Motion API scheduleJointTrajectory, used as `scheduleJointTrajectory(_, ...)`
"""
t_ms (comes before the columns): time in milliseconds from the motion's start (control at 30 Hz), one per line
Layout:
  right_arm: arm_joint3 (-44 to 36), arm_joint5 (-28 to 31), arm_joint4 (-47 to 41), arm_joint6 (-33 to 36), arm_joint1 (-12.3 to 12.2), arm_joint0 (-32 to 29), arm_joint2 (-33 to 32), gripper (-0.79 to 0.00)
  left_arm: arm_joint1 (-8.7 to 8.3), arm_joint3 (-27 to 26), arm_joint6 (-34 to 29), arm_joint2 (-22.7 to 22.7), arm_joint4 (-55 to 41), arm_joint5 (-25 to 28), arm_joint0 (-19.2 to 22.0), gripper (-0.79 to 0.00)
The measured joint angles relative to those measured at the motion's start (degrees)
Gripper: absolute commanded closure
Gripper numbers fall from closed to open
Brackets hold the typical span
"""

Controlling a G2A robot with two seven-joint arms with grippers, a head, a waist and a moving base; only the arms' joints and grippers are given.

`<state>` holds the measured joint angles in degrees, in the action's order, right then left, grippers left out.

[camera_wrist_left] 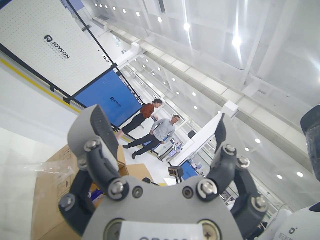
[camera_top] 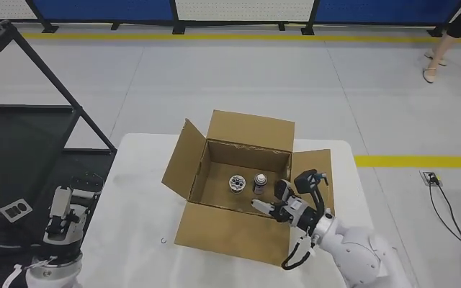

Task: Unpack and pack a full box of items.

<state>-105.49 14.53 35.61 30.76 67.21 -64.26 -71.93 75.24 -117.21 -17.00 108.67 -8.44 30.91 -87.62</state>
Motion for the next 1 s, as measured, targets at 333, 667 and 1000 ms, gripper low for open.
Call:
scheduleJointTrajectory(333,8.22,-5.2,16.0,9.98,2.25,16.34,13.19,-0.785,0.0,0.0,0.0,0.0,0.0,0.0,0.0,-0.785)
scheduleJointTrajectory(667,23.17,-8.28,14.77,20.28,4.38,29.41,17.78,-0.785,0.0,0.0,0.0,0.0,0.0,0.0,0.0,-0.785)
scheduleJointTrajectory(1000,29.88,-9.97,17.82,22.01,5.94,32.56,22.0,-0.785,0.0,0.0,0.0,0.0,0.0,0.0,0.0,-0.785)
